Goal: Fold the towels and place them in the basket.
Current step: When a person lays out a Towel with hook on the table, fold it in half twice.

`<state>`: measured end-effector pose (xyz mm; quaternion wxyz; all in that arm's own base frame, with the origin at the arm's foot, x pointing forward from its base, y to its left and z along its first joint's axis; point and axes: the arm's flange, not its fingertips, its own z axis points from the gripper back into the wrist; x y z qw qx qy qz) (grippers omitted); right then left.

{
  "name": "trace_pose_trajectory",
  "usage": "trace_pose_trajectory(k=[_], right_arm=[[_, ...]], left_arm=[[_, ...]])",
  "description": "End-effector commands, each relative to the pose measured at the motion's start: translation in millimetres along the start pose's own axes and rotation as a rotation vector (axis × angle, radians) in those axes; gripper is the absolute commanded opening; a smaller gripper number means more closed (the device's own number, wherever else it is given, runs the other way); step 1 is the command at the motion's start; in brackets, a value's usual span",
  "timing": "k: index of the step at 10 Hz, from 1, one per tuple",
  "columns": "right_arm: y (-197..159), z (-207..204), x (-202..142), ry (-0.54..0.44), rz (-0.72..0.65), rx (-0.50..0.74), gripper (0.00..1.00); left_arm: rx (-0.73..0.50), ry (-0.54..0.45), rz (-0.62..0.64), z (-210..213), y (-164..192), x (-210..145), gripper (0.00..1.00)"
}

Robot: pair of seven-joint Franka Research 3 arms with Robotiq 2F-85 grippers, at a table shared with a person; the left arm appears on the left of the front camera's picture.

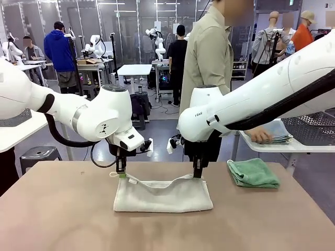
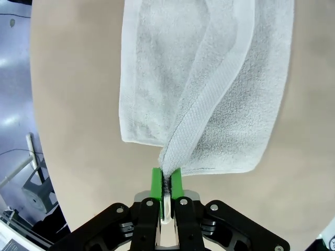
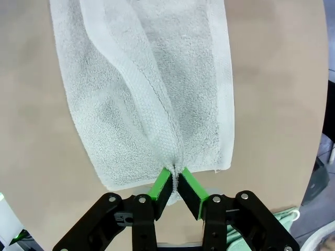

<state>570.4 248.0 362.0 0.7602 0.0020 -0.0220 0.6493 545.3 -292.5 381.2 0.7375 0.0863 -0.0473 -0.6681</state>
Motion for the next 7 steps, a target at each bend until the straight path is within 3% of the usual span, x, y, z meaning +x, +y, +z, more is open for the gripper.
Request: trace_pose_trajectory(k=[1,7], right_arm=[[-12.2,-6.1,2.1,0.018,-0.021,-0.003,0.12],[-28.5,-35.2,0.2,-0.028,-0.072,-0.023,0.12]], left_arm=[[0.037,0.019,0.005,-7.9,10.6,0.6,0.08],[0.118,-0.024,0.003,-40.4,22.4,-0.7,0.08]])
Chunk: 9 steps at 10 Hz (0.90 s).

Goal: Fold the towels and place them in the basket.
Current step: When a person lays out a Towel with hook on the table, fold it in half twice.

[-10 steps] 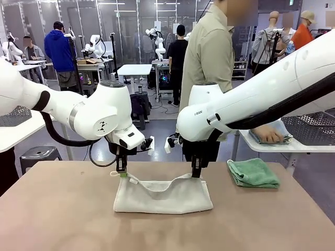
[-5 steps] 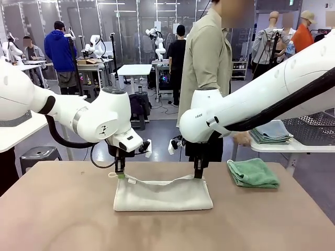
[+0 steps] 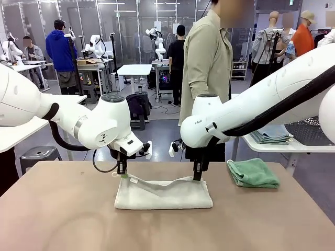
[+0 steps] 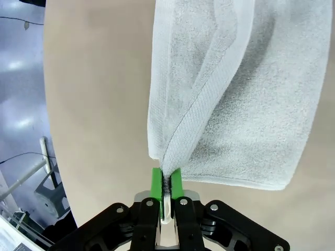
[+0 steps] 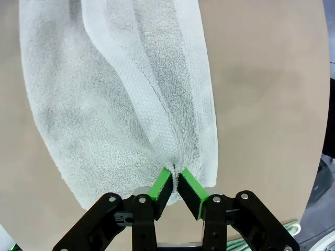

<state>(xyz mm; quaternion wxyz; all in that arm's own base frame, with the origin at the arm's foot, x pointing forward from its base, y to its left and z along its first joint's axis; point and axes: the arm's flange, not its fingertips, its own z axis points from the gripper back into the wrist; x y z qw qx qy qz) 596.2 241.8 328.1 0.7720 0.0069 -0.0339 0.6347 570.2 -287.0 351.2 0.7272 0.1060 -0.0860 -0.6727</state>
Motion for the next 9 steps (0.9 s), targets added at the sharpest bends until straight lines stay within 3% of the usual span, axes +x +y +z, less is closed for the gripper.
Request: trace_pose_trajectory(k=[1,6,7,8,9], right_arm=[[-4.6,-3.4,2.8,-0.007,-0.044,-0.029,0.12],[-8.6,-6.2,-2.9,0.018,-0.100,-0.055,0.12],[-8.0,-6.6,-3.0,0.015,-0.102,-0.058,0.15],[-7.2,-6.6,-2.9,0.003,-0.102,-0.074,0.32],[-6.5,-4.6,-3.8,-0.016,-0.104,-0.106,0.35]], left_arm=[[0.041,0.008,0.026,-12.8,5.5,1.8,0.08],[0.045,0.024,0.054,-25.0,10.7,-4.0,0.08],[0.043,0.019,0.053,-25.7,9.9,-4.0,0.13],[0.058,0.006,0.050,-24.5,9.0,-4.8,0.27],[0.083,-0.002,0.059,-22.3,8.5,-5.7,0.32]])
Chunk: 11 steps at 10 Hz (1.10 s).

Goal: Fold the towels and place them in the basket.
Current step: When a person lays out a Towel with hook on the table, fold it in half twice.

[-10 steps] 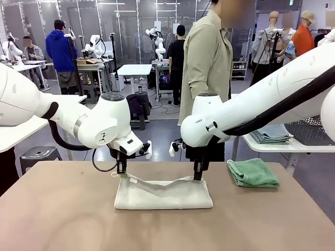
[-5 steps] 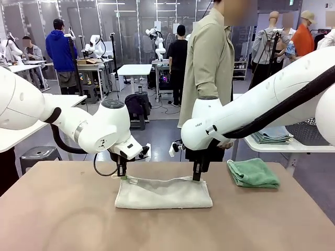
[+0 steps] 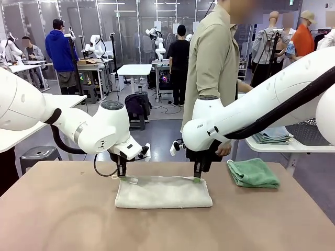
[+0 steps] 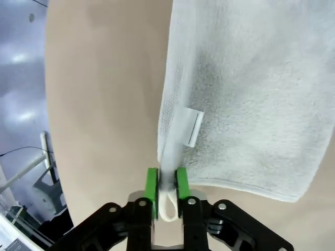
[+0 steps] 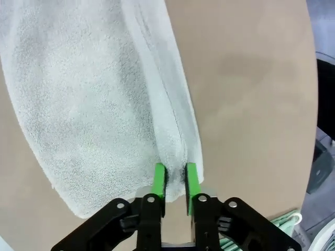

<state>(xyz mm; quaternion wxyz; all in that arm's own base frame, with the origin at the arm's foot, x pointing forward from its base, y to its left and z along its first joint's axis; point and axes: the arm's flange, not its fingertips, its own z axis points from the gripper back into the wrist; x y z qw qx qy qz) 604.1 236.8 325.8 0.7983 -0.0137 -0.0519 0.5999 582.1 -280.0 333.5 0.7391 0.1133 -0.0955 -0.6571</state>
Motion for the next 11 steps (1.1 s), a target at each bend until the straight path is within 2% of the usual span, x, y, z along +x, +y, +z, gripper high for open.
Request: trace_pose_trajectory(k=[1,2,3,4,5,6,8,10,11], right_arm=[[4.1,0.3,-0.8,-0.036,-0.023,-0.080,0.52],[4.5,2.0,-1.4,-0.038,-0.026,-0.084,0.55],[6.0,6.3,-3.2,-0.039,-0.027,-0.089,0.72],[11.0,15.6,-7.1,-0.039,-0.025,-0.080,0.75],[20.0,35.6,-17.7,-0.039,-0.024,-0.063,0.88],[29.2,59.4,-31.0,-0.031,-0.037,-0.016,0.88],[49.1,110.1,-59.4,-0.035,-0.150,0.121,0.88],[69.6,145.2,-78.9,-0.119,-0.410,0.242,0.88],[74.7,149.3,-83.7,-0.159,-0.524,0.246,0.88]], left_arm=[[0.087,-0.002,0.038,-0.1,1.0,-2.5,0.47],[0.117,-0.008,0.058,2.0,0.5,-5.7,0.52],[0.142,-0.027,0.077,7.8,0.9,-11.7,0.66],[0.128,-0.048,0.079,18.4,1.2,-19.2,0.52],[0.055,-0.086,0.035,38.7,-0.9,-31.1,0.85],[0.008,-0.117,0.015,62.4,-3.6,-45.2,0.85],[-0.084,-0.193,-0.023,107.2,-8.9,-82.1,0.85],[-0.118,-0.284,-0.037,130.0,-17.0,-120.9,0.85],[-0.121,-0.331,-0.029,129.9,-18.6,-136.8,0.85]])
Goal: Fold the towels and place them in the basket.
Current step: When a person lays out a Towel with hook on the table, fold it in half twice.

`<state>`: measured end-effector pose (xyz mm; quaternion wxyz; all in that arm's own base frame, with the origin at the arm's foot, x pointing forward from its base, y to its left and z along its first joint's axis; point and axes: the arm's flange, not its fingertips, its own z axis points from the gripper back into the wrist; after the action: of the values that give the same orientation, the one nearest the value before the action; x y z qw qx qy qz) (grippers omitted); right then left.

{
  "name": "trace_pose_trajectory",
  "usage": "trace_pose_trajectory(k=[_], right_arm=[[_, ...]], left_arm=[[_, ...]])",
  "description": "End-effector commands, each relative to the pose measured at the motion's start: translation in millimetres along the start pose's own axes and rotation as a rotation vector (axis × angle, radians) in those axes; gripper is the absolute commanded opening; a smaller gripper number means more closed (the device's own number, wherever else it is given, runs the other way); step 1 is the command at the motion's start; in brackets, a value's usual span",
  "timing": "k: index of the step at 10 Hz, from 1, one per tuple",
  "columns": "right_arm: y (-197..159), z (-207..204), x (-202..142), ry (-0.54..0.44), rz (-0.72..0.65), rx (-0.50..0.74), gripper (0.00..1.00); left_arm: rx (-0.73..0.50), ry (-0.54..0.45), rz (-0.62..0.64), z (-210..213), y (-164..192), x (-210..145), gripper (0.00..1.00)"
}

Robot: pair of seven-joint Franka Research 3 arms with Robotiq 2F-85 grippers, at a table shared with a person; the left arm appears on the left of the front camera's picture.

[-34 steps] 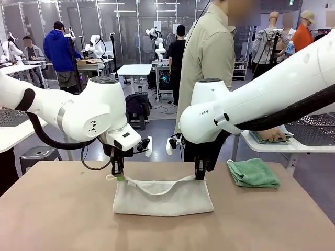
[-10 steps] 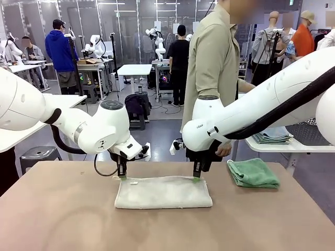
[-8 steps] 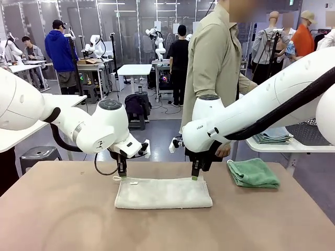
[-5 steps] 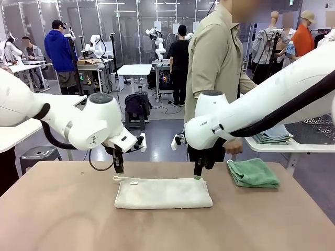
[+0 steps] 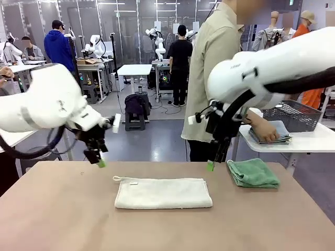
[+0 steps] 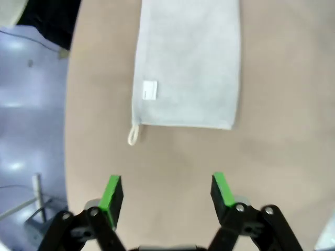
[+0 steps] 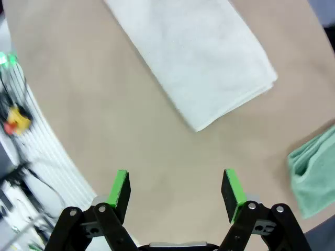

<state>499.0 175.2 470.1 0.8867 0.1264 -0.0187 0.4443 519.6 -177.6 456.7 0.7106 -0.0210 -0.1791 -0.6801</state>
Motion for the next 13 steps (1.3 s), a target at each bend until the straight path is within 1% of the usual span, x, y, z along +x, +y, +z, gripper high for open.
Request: trace_pose_trajectory(k=[1,2,3,4,5,6,7,8,9,10,13], right_arm=[[-1.3,-10.1,-8.7,-0.106,-0.252,0.024,0.88],[-4.4,-20.0,-10.9,-0.071,-0.400,0.023,0.88],[-4.3,-31.9,-17.0,-0.084,-0.526,0.035,0.88],[-0.9,-41.2,-24.9,-0.116,-0.615,0.048,0.88],[5.4,-49.3,-31.5,-0.122,-0.663,0.082,0.88],[8.3,-54.3,-34.4,-0.113,-0.683,0.097,0.88],[8.2,-53.7,-36.9,-0.136,-0.634,0.095,0.88],[-5.4,-53.4,-34.2,-0.076,-0.648,0.078,0.88],[-5.4,-53.4,-34.2,-0.076,-0.648,0.078,0.88],[-5.4,-53.4,-34.2,-0.076,-0.648,0.078,0.88],[-5.4,-53.4,-34.2,-0.076,-0.648,0.078,0.88]], left_arm=[[-0.042,-0.064,0.020,4.0,-7.9,-39.2,0.85],[-0.054,-0.100,0.028,-1.3,-9.6,-49.8,0.85],[-0.063,-0.146,0.030,-6.9,-12.6,-60.0,0.85],[-0.072,-0.189,0.025,-10.4,-13.5,-68.5,0.85],[-0.083,-0.227,0.034,-11.2,-14.6,-76.4,0.85],[-0.109,-0.273,0.033,-11.1,-13.4,-86.3,0.85],[-0.149,-0.312,0.058,-11.4,-10.5,-97.1,0.85],[-0.172,-0.347,0.056,-13.1,-8.1,-105.8,0.85],[-0.180,-0.377,0.048,-15.8,-5.9,-115.2,0.85],[-0.176,-0.416,0.046,-18.9,-5.0,-123.8,0.85],[-0.130,-0.598,0.115,-25.6,-16.7,-149.6,0.85]])
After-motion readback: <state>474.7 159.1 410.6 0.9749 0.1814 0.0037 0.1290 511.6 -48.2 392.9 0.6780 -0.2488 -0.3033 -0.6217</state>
